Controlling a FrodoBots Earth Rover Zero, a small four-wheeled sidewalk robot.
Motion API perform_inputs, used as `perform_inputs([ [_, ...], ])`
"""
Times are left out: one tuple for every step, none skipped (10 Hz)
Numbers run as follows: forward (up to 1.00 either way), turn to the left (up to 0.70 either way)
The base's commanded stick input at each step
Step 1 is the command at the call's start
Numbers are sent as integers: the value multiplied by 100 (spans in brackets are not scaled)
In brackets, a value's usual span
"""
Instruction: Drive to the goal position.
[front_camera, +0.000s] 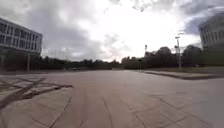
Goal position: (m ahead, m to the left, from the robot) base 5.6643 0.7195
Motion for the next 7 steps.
perform_inputs([
  [70,0],
  [70,24],
  [70,35],
  [70,35],
  [70,35],
  [70,35],
  [70,35],
])
